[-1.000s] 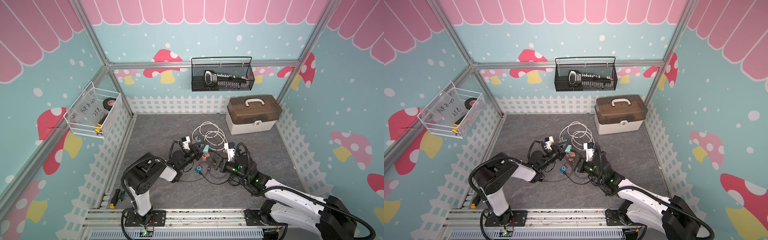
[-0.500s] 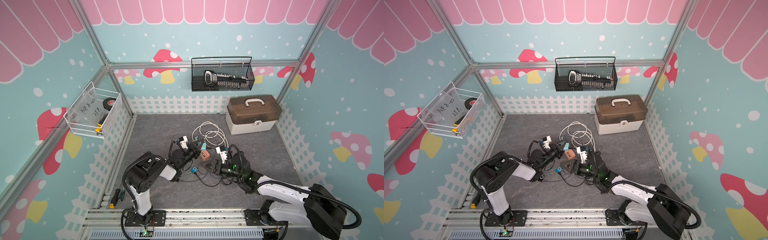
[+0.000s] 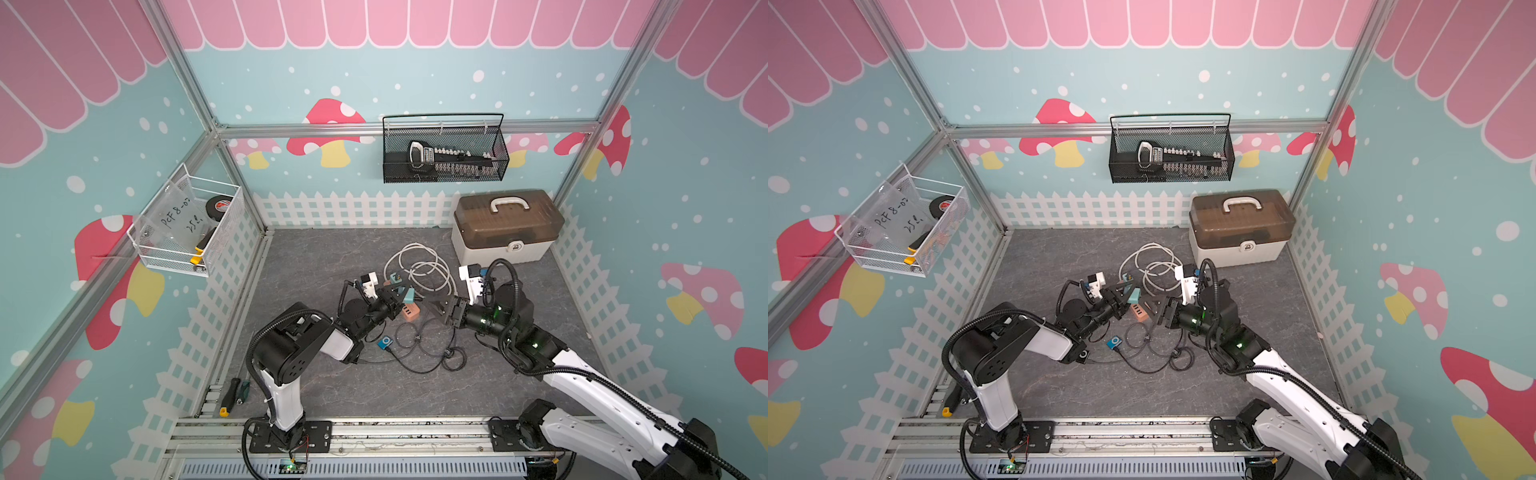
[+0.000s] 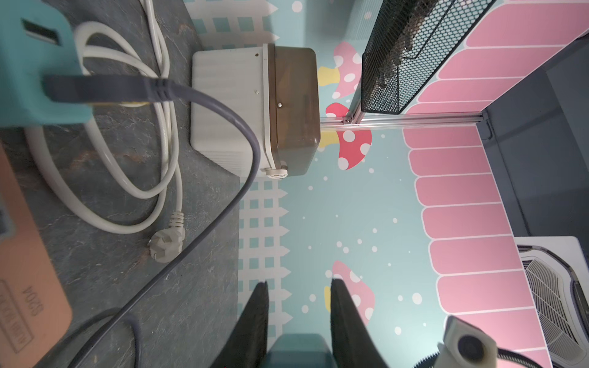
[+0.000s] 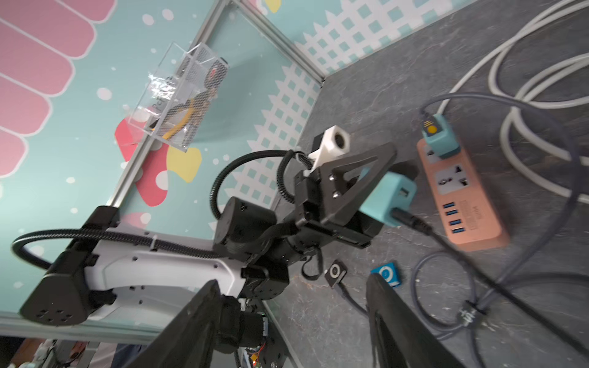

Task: Charge mp3
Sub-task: Place the MP3 player at the center of the board.

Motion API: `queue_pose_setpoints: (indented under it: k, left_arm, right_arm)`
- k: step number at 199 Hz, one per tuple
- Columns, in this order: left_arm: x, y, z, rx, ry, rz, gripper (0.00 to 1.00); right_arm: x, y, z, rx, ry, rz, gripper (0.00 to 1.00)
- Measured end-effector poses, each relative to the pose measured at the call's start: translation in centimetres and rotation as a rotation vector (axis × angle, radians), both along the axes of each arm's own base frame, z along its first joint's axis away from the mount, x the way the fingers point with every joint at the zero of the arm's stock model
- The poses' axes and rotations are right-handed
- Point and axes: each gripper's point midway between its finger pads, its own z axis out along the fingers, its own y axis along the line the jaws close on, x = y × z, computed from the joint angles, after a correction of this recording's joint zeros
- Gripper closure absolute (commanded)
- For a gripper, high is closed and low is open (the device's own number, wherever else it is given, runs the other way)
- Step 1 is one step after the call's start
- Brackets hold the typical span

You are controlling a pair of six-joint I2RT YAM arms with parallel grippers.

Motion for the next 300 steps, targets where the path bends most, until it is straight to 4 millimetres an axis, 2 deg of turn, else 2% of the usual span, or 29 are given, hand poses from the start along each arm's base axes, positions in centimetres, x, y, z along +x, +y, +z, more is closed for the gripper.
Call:
queue_pose_setpoints:
  k: [13, 24, 42, 92, 127, 165, 187, 218, 254, 300]
  left_arm:
    - [-0.2, -0.2, 0.0, 0.001, -0.001, -0.018, 1.0]
    - [-0.4, -0.4, 0.0, 0.003, -0.002, -0.028, 1.0]
    - [-0.5, -0.5, -0.4, 0.013, 0.01, -0.037, 1.0]
    - [-0.7, -1.1, 0.1, 0.007, -0.001, -0.066, 1.0]
    - [-0.9, -1.4, 0.3, 0.006, -0.007, -0.088, 1.0]
    - [-2.1, -2.4, 0.7, 0.005, -0.019, -0.158, 1.0]
    - [-2.4, -2.6, 0.7, 0.006, -0.02, -0.175, 1.0]
    - [-2.5, -2.6, 0.7, 0.006, -0.021, -0.179, 1.0]
    - [-2.6, -2.5, 1.8, -0.006, -0.043, -0.178, 1.0]
    - [-3.1, -2.9, 2.2, -0.01, -0.053, -0.188, 1.0]
  right_arm:
    - [1.2, -0.1, -2.9, -0.058, 0.057, 0.004, 0.37]
    - [1.7, 0.0, -5.1, -0.092, 0.106, 0.021, 0.39]
    - [1.8, 0.5, -6.9, -0.117, 0.125, 0.065, 0.39]
    - [1.8, 1.3, -5.2, -0.11, -0.024, 0.149, 0.39]
    - [2.2, 0.5, -5.0, -0.125, -0.069, 0.162, 0.39]
    - [3.0, -0.5, -5.2, -0.148, -0.096, 0.141, 0.39]
    - [2.9, -0.5, -5.1, -0.148, -0.102, 0.15, 0.43]
    - [2.9, 0.1, -4.9, -0.117, -0.109, 0.182, 0.45]
    - [3.2, 0.7, -6.2, -0.098, -0.08, 0.208, 0.43]
    - [3.6, 1.4, -5.7, -0.047, -0.083, 0.219, 0.51]
